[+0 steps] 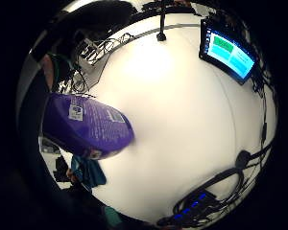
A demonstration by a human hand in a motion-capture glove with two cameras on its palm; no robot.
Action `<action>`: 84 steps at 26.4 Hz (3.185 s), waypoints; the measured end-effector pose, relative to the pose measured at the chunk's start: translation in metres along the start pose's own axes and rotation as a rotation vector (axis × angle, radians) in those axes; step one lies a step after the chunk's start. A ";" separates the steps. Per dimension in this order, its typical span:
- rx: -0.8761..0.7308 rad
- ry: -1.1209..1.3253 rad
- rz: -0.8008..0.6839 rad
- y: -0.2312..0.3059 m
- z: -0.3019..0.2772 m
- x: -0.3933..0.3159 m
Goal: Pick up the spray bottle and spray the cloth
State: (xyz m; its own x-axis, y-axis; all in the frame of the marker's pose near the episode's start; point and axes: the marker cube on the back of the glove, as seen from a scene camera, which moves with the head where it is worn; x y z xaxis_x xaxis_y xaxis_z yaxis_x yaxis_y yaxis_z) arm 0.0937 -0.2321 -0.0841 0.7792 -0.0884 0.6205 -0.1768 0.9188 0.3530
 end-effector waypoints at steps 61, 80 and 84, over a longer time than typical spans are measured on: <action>0.201 -0.291 0.027 -0.024 0.048 0.001; 0.183 -0.274 0.022 -0.019 0.043 0.001; 0.157 -0.270 0.015 -0.012 0.040 -0.007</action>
State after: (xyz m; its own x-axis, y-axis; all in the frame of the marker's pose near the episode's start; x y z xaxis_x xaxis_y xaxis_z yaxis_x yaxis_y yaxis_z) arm 0.0668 -0.2582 -0.0646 0.5919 -0.1931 0.7826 -0.2942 0.8522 0.4327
